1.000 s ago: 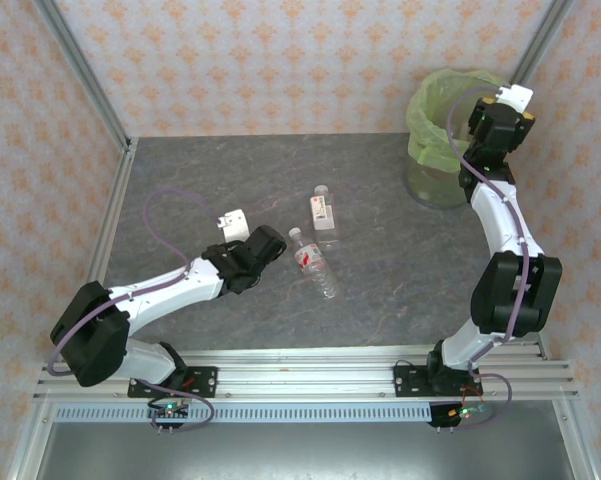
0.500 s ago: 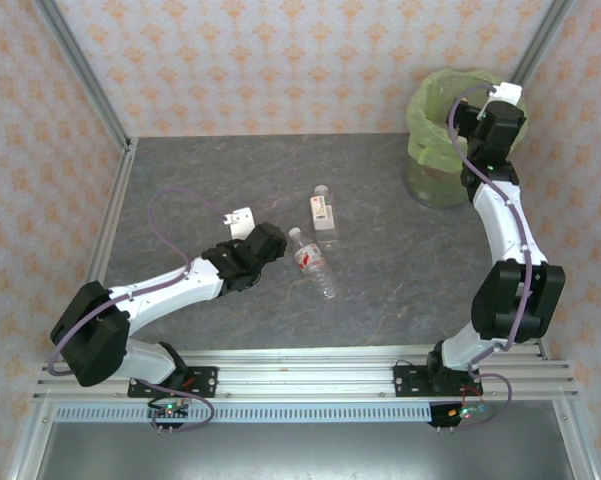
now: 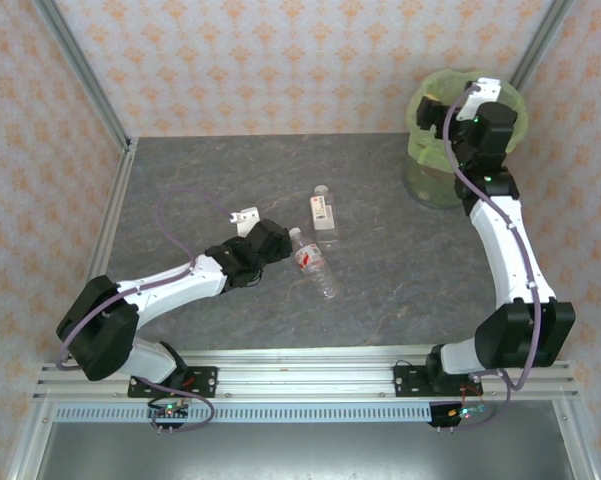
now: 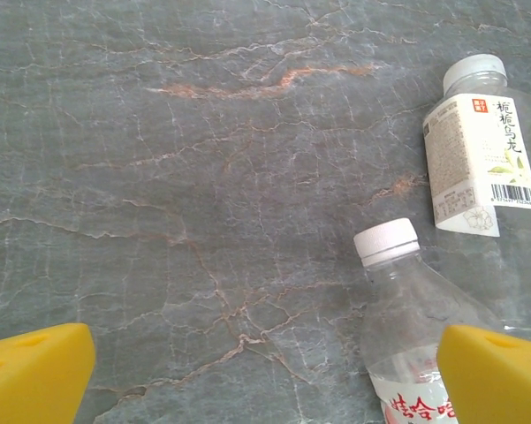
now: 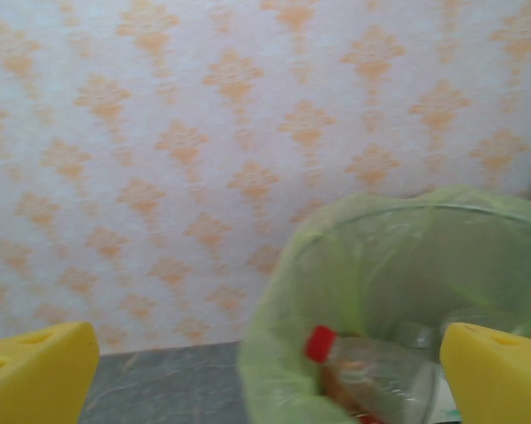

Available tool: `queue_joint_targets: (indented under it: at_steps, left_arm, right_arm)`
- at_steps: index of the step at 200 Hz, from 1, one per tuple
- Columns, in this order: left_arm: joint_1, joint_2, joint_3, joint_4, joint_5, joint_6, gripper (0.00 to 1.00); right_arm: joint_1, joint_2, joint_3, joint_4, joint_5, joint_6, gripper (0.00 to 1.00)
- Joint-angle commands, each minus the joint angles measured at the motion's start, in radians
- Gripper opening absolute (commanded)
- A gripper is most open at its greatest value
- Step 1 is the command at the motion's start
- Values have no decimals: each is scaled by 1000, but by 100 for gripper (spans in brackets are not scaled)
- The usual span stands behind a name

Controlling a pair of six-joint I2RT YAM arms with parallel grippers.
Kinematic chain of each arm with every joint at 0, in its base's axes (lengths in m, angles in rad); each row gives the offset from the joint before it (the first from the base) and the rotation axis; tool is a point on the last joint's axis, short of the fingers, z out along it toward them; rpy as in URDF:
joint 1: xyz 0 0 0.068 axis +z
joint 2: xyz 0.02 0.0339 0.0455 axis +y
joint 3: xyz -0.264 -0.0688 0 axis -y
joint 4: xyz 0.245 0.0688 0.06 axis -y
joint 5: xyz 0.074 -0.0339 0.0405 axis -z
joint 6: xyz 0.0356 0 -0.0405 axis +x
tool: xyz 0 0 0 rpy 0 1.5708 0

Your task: Put the plastic bottles in the bin

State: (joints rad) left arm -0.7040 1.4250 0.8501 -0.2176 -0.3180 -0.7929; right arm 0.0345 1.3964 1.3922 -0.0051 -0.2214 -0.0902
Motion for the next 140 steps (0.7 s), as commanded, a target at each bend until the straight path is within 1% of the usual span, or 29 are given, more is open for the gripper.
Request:
queue_joint_targets:
  at_steps: [1,28,51,72,92,117,140]
  left_arm:
    - [12,5,30,2,-4,-36,100]
    - [13,-17,15,-9,-22,-49,100]
    - [13,-52,-21,5,-48,-71,100]
    - [14,-70,-26,-33,-94,-108,100]
    - [14,-84,-31,-43,-114,-122,100]
    - [15,-97,-52,-33,-119,-157,100]
    - [15,-105,-67,-27,-122,-186,100]
  right_arm:
    - [91,-17,-55,-55,-42,-19,99]
    - [196,-22,-123,-52,0,-63,99]
    - [252,-23,-164,-62,-17,-45,99]
    - [287,-18,-169,-121,-20,0,99]
    - [310,-15,-171,-173,7,51,99]
    - [357,-2,-216,-161,47,106,99]
    - [397,29,-263,-113,37,175,99]
